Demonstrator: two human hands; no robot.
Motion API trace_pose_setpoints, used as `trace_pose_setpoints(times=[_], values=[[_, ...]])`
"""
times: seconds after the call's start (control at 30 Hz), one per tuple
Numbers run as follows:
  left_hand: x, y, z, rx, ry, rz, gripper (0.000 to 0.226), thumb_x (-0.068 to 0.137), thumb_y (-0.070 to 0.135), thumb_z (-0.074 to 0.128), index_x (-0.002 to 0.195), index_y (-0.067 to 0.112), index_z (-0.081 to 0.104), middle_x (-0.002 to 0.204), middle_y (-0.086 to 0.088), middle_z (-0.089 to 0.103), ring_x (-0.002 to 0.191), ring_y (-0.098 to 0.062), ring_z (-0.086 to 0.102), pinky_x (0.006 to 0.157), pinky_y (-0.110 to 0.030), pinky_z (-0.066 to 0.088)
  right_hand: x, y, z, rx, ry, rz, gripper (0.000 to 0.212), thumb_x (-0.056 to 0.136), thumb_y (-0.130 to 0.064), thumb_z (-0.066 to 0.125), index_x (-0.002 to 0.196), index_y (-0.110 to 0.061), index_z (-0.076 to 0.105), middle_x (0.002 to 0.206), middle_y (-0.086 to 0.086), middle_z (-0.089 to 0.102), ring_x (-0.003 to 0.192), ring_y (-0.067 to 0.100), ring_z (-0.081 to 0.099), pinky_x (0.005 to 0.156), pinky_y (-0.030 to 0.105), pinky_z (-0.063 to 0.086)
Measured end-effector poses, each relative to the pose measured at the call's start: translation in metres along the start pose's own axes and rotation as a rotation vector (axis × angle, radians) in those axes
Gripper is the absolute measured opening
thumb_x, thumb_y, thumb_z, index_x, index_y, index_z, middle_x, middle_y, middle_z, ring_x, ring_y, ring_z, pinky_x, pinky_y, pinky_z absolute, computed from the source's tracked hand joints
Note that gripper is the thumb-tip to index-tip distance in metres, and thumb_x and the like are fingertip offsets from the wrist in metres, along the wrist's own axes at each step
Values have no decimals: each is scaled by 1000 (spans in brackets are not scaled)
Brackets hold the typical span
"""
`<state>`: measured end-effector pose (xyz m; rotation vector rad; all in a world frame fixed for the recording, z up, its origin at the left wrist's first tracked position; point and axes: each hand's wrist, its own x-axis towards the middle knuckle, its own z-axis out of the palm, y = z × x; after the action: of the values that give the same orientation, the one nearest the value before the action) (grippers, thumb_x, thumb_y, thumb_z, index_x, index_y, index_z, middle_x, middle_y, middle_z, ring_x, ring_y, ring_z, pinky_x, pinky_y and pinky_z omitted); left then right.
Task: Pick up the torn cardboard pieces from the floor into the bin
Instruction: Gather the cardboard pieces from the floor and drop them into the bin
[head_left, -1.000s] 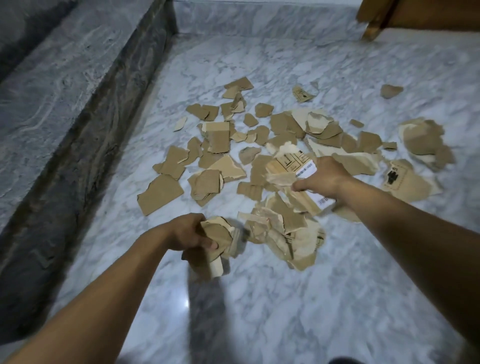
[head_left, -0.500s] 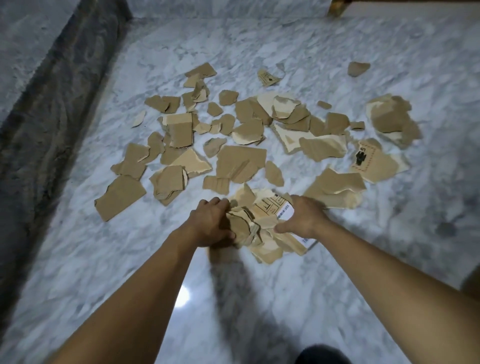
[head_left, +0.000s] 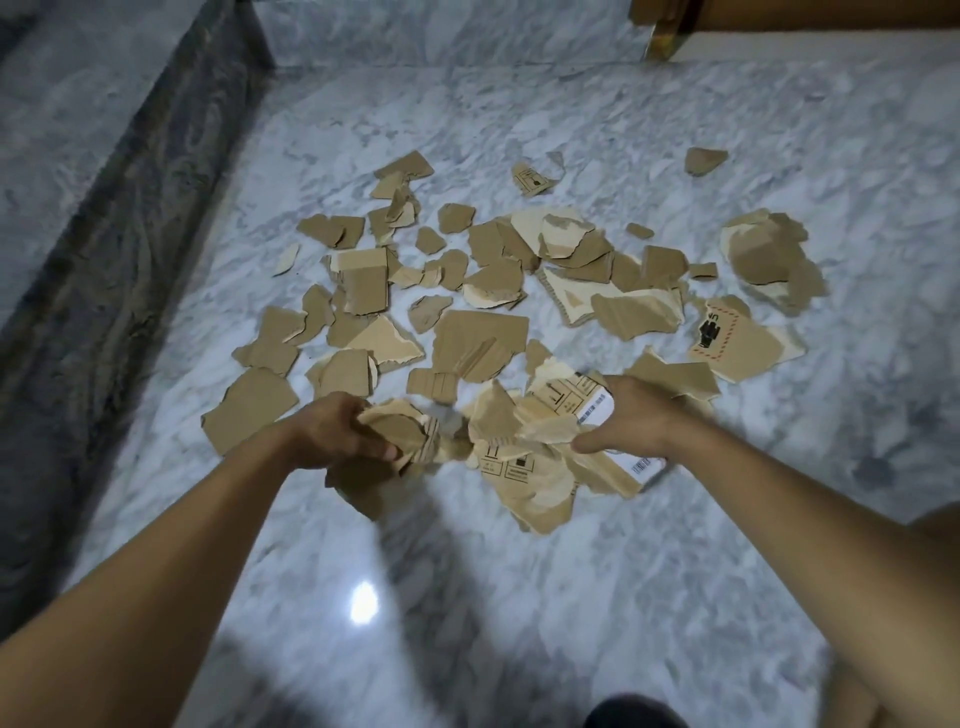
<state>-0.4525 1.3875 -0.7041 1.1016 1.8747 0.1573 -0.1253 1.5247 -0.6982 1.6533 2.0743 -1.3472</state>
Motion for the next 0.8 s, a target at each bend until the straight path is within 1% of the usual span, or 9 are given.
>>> trace_pose_setpoints(times=[0.1,0.13,0.2,0.27,0.37,0.47,0.57,0.7,0.8], values=[[5,4,-10,70,-6,-34,32,71,37,86,94,19,71,94,1,72,92,-20,66,85,-35,52,-12,-15,13,-213,-145,-64,81,73,-33,86,143,-30,46,112,-8,61,88,4,61,59,18,49],[6,5,-10,102,-16,-45,32,72,38,86,94,19,71,94,1,72,92,-19,65,84,-35,52,-15,-18,26,-279,-169,-88,84,71,-37,85,145,-29,45,120,-6,56,97,8,59,64,20,52],[9,8,-8,189,-62,-53,27,76,36,83,93,19,70,93,2,71,91,-19,65,79,-31,51,-11,-15,59,-403,-140,-116,89,66,-43,84,143,-25,44,133,1,41,121,22,46,87,34,53],[10,9,-3,241,-87,-36,17,79,31,81,86,22,68,88,3,69,84,-16,63,68,-24,46,-5,-10,87,-481,-50,-90,85,65,-46,84,136,-20,44,134,5,33,125,29,35,95,42,48],[10,6,2,246,-72,-23,18,78,29,82,77,25,64,80,7,67,75,-11,60,63,-22,43,-2,-10,103,-504,39,-80,81,66,-43,84,132,-17,44,134,7,36,125,30,38,93,41,48],[9,-3,7,237,-41,-38,19,76,29,83,76,23,65,81,2,68,81,-19,63,69,-28,46,-1,-9,106,-425,36,-108,69,68,-34,82,125,-18,48,127,4,55,118,29,56,86,35,47],[10,0,12,214,-38,-37,21,75,30,84,73,25,63,80,2,67,83,-21,62,72,-28,44,-2,-8,109,-384,50,-138,63,67,-33,82,118,-19,48,119,0,60,111,27,60,85,33,46],[10,12,10,230,-32,-28,25,76,36,82,75,26,60,83,1,66,85,-22,61,71,-30,43,-3,-7,92,-379,-127,-194,81,66,-33,86,133,-19,42,128,2,58,115,25,58,93,37,50],[11,17,3,223,-38,-45,26,76,39,82,78,27,58,86,1,64,87,-21,60,72,-31,43,0,-7,64,-305,-189,-205,85,63,-29,89,130,-28,36,111,-4,60,98,20,62,68,31,53]])
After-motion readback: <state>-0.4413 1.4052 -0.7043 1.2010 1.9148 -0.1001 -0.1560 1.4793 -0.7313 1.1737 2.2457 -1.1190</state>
